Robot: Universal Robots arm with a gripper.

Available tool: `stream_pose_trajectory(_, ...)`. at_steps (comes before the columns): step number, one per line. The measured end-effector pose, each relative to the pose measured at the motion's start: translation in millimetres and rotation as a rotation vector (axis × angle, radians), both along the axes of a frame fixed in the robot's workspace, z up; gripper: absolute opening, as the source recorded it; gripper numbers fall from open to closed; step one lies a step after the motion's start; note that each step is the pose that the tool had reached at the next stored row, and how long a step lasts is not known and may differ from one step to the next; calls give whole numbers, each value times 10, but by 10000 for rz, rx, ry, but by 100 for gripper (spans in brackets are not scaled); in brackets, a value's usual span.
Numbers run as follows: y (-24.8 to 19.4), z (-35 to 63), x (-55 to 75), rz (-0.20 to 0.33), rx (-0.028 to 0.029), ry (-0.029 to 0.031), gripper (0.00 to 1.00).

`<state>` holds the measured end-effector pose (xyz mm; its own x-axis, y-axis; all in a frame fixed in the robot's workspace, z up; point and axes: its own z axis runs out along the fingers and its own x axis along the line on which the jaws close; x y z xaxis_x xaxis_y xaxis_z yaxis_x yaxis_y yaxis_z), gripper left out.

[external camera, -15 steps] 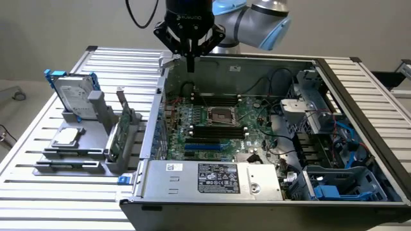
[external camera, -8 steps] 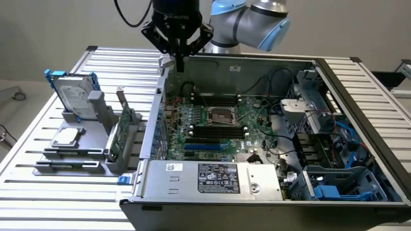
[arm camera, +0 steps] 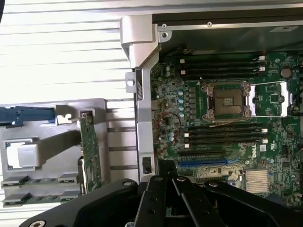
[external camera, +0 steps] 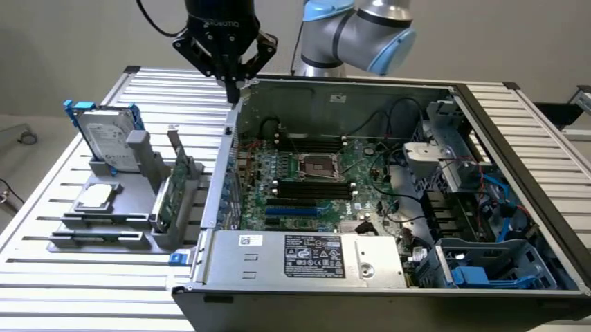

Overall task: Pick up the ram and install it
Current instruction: 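Reach for the ram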

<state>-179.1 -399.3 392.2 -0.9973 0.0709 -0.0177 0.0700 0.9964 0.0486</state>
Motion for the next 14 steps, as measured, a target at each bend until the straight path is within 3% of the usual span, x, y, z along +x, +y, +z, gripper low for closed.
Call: stream_pose_trajectory(14,-28,-42,-632,-1,-7,9,11)
